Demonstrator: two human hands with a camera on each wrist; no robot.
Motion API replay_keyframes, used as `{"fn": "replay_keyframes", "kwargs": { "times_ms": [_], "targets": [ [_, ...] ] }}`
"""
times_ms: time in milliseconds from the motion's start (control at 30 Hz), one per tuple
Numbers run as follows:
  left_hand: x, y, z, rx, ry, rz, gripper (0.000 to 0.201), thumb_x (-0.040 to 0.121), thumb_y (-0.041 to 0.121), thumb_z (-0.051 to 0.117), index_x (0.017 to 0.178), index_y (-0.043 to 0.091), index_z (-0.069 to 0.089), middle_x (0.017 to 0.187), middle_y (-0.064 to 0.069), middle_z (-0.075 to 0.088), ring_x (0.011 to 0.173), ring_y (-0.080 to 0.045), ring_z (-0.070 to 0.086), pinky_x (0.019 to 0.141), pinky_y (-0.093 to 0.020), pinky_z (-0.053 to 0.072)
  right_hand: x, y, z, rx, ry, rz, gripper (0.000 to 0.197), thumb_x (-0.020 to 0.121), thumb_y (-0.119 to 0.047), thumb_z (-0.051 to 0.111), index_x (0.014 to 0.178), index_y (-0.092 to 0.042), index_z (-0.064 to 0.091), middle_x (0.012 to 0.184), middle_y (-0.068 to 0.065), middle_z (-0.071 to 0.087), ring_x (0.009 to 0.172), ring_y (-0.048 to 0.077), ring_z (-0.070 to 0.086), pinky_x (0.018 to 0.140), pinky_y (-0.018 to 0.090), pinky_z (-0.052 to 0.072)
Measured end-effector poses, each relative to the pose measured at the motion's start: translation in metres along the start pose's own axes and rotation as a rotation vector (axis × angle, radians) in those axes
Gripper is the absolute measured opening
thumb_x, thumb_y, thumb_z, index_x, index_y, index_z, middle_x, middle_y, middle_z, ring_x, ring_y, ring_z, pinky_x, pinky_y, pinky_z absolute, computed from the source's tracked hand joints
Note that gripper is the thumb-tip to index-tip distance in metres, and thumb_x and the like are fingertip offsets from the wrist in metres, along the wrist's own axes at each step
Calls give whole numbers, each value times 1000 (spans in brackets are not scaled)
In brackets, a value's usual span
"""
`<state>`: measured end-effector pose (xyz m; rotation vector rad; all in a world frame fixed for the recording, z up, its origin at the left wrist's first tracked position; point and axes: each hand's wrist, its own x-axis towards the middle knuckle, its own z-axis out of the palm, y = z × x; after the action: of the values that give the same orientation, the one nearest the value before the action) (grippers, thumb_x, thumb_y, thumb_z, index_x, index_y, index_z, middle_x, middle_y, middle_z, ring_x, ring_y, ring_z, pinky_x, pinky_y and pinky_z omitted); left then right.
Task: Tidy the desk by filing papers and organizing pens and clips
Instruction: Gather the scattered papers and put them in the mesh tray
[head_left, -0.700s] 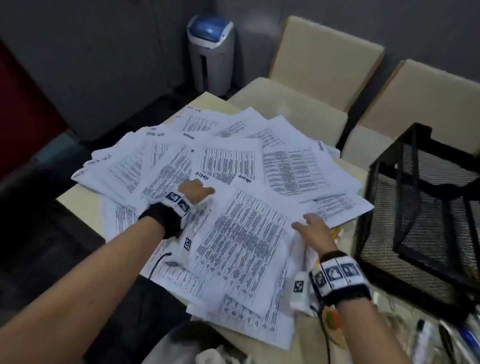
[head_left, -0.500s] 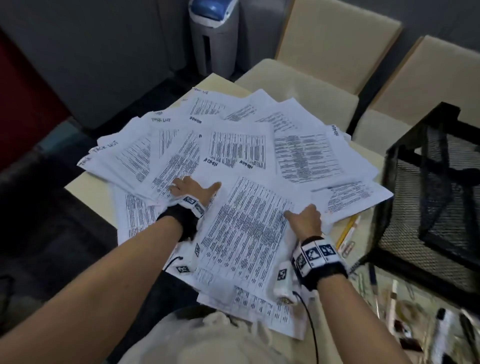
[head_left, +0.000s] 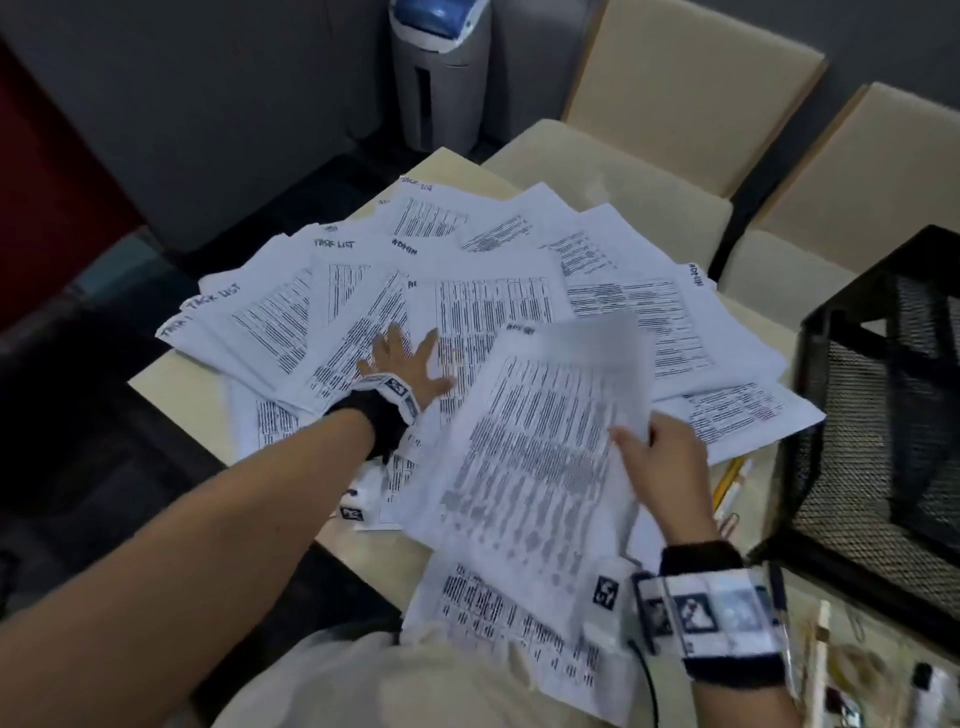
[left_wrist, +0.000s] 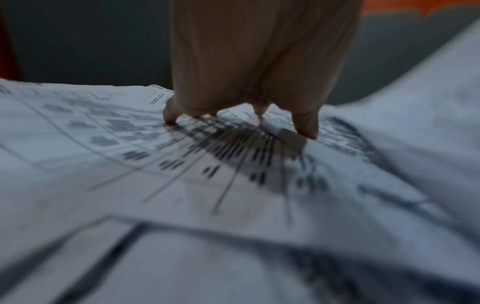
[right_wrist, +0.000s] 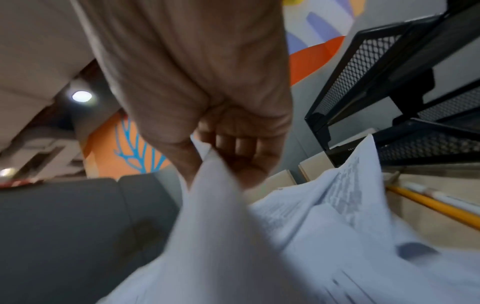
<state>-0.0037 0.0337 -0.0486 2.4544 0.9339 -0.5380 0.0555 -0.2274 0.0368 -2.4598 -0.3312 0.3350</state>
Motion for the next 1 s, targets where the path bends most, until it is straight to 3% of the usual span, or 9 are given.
{"fn": "replay_keyframes", "kwargs": {
  "times_ms": [100,233,400,567,633,767,833,900,1000],
  "targets": [
    [-1,-11,8,159,-24,138,68,93,51,38,148,42,-1,159,-1,-15,146,-35,-14,113,-62,-1,44,-5,-8,284,152,96,17,90,-15,57,75,-8,57,74,10,60,75,20,49,57,23,36],
    [2,-25,-8,132,57,245,77,89,26,55,150,33,9,157,-1,23,144,-31,20,113,-60,23,80,1,25,312,49,340,36,94,-9,46,126,7,45,132,23,50,119,33,50,94,33,40],
    [16,-50,-41,-126,231,-166,88,88,60,43,148,3,14,149,-22,29,136,-39,32,111,-50,31,75,-1,72,299,16,391,51,89,1,43,138,7,28,145,23,35,132,36,38,110,38,31],
    [-4,-13,1,-298,75,-111,96,78,76,38,139,2,30,141,-29,35,125,-42,44,102,-49,41,53,-31,103,474,9,368,62,85,4,47,141,4,21,147,21,32,132,34,39,111,37,33],
    [-15,-2,11,-463,33,-47,95,74,77,44,127,-2,40,109,-23,59,86,-34,63,67,-36,55,53,-33,103,419,-60,351,66,86,1,48,144,0,18,148,19,33,133,33,39,110,37,35],
    [-36,-9,11,-529,151,5,44,97,44,37,76,8,50,58,-1,41,50,-14,38,49,-21,29,51,-16,82,164,-74,201,17,83,1,46,97,2,56,100,18,62,98,31,57,81,35,45],
    [-34,-20,6,-578,481,-66,32,94,26,51,75,2,58,76,-17,54,66,-22,49,62,-27,35,46,-6,70,153,-8,132,11,82,4,44,85,6,55,85,16,58,82,24,52,72,33,44],
    [-35,-27,-2,-703,681,-228,27,89,6,58,114,-3,54,126,-24,42,88,-23,50,79,-24,39,40,2,55,189,54,104,20,83,4,41,96,6,57,86,17,57,79,24,51,72,33,45],
    [-35,-39,-6,-830,642,-427,71,82,-8,57,142,8,24,149,-20,9,109,-28,48,82,-29,43,40,6,32,270,141,88,21,89,-1,40,104,-1,55,88,14,56,81,27,53,70,33,44]
  ]
}}
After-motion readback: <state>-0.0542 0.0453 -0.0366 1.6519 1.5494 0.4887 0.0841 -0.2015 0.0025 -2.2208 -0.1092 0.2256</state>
